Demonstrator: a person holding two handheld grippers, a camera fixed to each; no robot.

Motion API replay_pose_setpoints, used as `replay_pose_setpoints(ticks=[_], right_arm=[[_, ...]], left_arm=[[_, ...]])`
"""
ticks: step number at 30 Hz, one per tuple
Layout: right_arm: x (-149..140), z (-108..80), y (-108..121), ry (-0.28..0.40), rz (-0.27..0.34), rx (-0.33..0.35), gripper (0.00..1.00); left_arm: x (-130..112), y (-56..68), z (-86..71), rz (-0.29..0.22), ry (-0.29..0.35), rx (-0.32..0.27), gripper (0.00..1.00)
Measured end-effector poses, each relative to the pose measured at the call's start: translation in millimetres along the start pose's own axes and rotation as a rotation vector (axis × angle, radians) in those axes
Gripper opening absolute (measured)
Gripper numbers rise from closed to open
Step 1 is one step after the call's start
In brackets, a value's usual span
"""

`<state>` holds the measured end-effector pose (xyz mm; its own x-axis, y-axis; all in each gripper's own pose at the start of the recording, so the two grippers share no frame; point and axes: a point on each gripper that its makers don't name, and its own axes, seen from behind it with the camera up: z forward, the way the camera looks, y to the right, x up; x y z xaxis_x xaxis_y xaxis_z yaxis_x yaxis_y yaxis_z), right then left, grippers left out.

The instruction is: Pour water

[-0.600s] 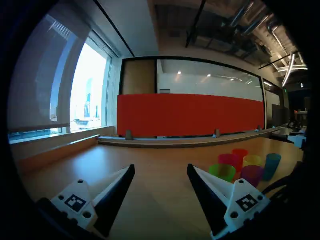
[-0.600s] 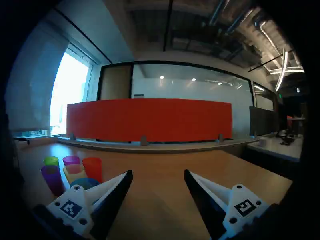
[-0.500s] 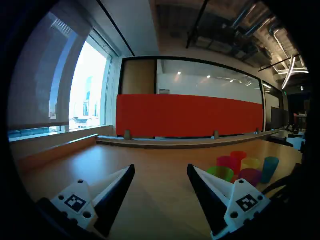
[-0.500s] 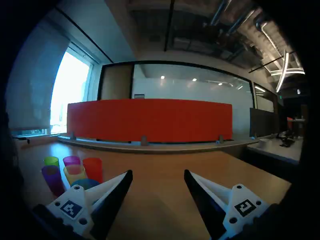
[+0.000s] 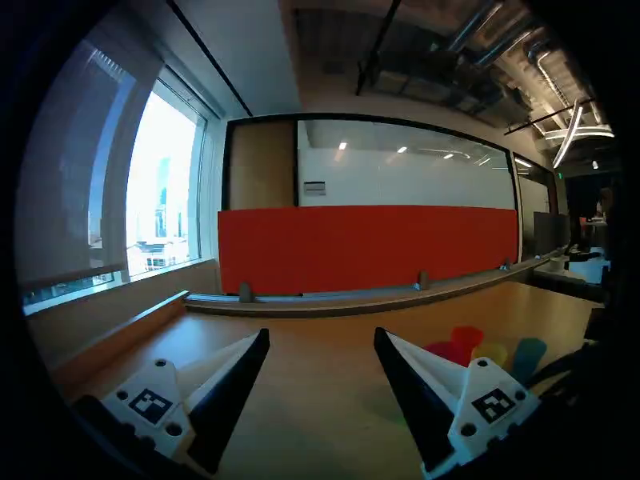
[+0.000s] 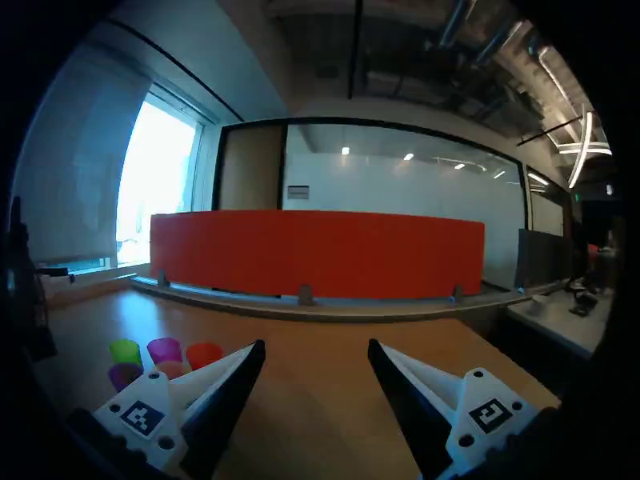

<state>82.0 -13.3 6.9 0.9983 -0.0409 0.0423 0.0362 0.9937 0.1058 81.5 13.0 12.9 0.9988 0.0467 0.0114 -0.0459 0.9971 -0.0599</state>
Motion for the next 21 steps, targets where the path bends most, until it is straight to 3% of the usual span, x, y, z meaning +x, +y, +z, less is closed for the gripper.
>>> replay_pose_setpoints(ticks=[6, 12, 21], right_arm=[[41.4, 3.2, -3.5, 0.007, -0.017, 0.025, 0.99], [80.6, 5.0, -8.9, 0.02, 0.006, 0.062, 0.99], [94.4, 9.7, -14.0, 0.013, 0.016, 0.107, 0.99]], left_arm=[[36.7, 0.9, 7.9, 0.008, -0.002, -0.025, 0.97], [64.6, 1.7, 13.8, -0.012, -0.012, -0.051, 0.97], [82.7, 11.5, 19.9, -0.035, -0.034, -0.126, 0.97]])
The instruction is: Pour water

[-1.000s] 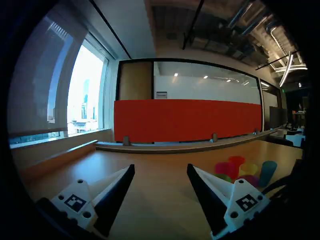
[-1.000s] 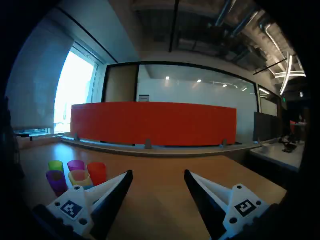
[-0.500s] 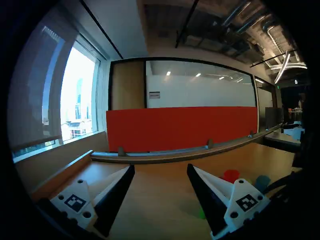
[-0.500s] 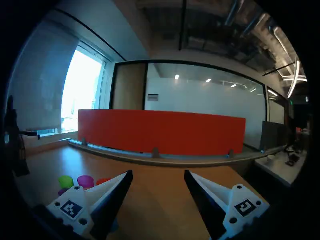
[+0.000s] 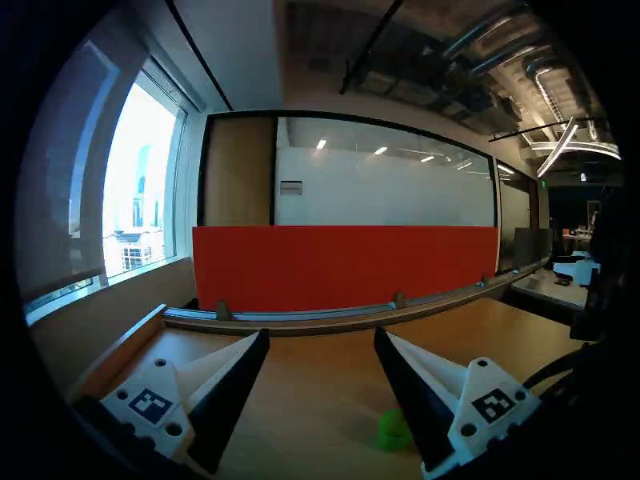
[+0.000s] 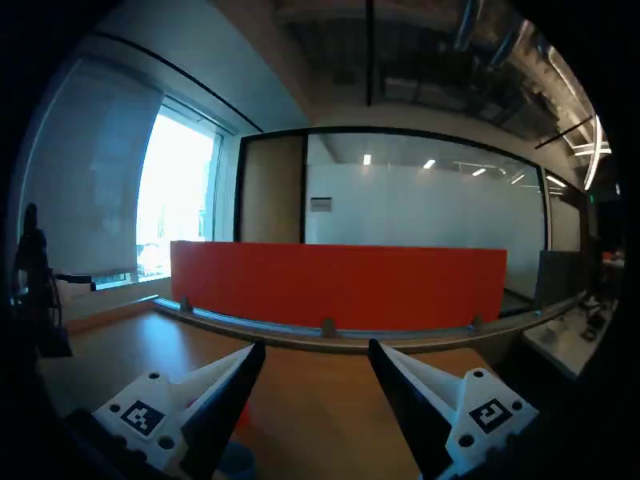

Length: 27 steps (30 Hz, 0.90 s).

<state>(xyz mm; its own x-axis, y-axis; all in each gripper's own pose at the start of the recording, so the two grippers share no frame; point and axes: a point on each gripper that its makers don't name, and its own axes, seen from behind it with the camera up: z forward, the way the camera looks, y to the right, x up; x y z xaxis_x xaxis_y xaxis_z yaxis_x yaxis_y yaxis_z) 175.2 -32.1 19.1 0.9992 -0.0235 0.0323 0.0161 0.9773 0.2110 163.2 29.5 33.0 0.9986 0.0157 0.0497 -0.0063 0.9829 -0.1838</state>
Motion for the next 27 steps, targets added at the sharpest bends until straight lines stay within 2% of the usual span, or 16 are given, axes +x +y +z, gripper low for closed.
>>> replay_pose_setpoints(ticks=[9, 18, 23, 27], right_arm=[[-2.8, 2.6, -9.6, -0.014, -0.011, 0.094, 0.99], [3.5, -5.0, -39.4, -0.019, -0.037, 0.263, 0.99], [2.8, -8.9, -51.8, -0.033, -0.048, 0.319, 0.99], [-1.1, -9.3, -58.2, -0.054, -0.064, 0.345, 0.99]], left_arm=[[-1.9, 17.1, 5.4, -0.027, -0.006, -0.121, 0.97], [0.7, 29.9, 8.2, -0.01, -0.017, -0.251, 0.97], [1.1, 37.4, 4.9, -0.008, -0.017, -0.313, 0.97], [-6.8, 43.5, 3.5, 0.014, -0.041, -0.353, 0.97]])
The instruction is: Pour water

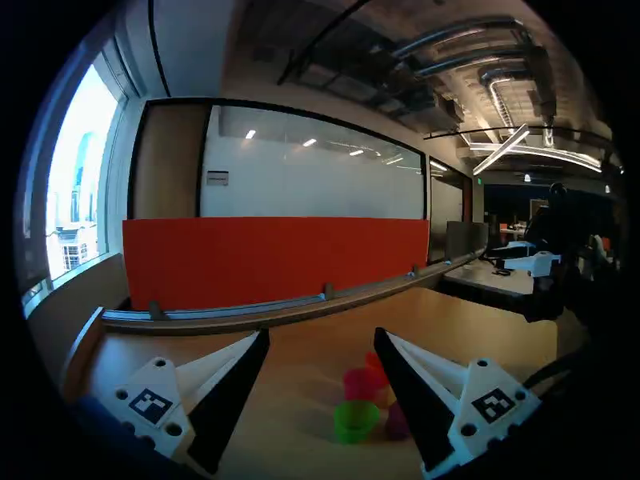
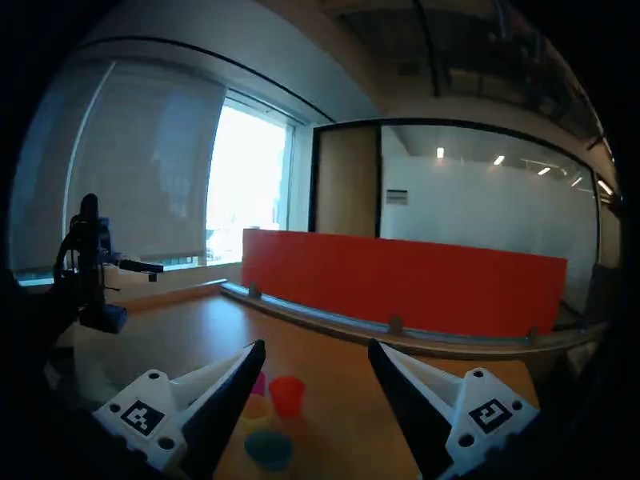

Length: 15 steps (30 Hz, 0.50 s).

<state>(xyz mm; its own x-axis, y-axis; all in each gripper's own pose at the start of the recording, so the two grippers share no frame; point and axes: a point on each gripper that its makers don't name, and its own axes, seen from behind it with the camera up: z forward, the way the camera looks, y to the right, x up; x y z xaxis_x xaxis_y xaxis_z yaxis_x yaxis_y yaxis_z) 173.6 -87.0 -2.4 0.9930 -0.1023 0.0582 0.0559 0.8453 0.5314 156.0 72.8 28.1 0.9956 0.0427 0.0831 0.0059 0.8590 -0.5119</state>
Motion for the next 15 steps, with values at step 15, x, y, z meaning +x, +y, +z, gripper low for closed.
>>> replay_pose_setpoints(ticks=[15], right_arm=[[-33.4, -2.2, -25.0, -0.156, -0.058, 0.12, 0.99]], left_arm=[[-40.2, 9.4, 10.2, 0.068, -0.147, -0.107, 0.97]])
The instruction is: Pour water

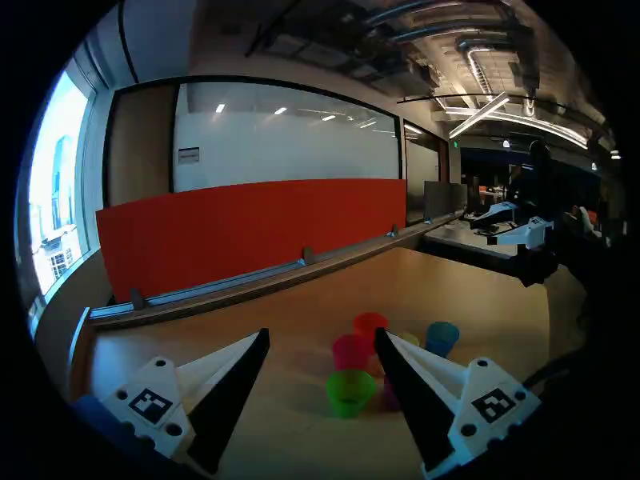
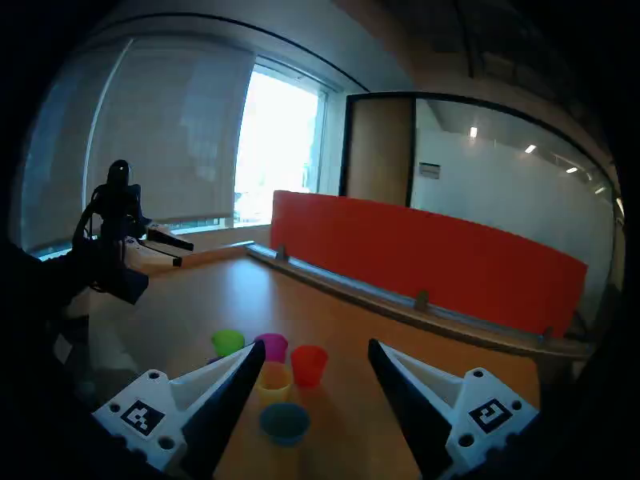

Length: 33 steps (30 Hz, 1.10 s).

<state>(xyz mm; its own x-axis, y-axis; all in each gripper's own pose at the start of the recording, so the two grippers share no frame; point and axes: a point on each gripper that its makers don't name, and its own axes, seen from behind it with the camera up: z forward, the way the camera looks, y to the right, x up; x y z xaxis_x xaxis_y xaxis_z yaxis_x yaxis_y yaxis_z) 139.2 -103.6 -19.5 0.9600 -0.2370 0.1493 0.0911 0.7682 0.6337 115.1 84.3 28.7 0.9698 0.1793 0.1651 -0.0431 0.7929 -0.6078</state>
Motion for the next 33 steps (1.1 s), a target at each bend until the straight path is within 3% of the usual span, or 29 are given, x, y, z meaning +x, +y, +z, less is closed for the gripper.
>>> replay_pose_setpoints(ticks=[12, 33], right_arm=[[-24.4, 8.0, -12.9, -0.067, 0.012, 0.06, 0.99], [-77.2, 22.8, -21.3, -0.174, 0.044, 0.104, 0.99]], left_arm=[[-22.8, 6.5, 12.7, 0.021, -0.066, -0.059, 0.97], [-98.4, 20.9, 40.7, 0.013, -0.227, -0.148, 0.97]])
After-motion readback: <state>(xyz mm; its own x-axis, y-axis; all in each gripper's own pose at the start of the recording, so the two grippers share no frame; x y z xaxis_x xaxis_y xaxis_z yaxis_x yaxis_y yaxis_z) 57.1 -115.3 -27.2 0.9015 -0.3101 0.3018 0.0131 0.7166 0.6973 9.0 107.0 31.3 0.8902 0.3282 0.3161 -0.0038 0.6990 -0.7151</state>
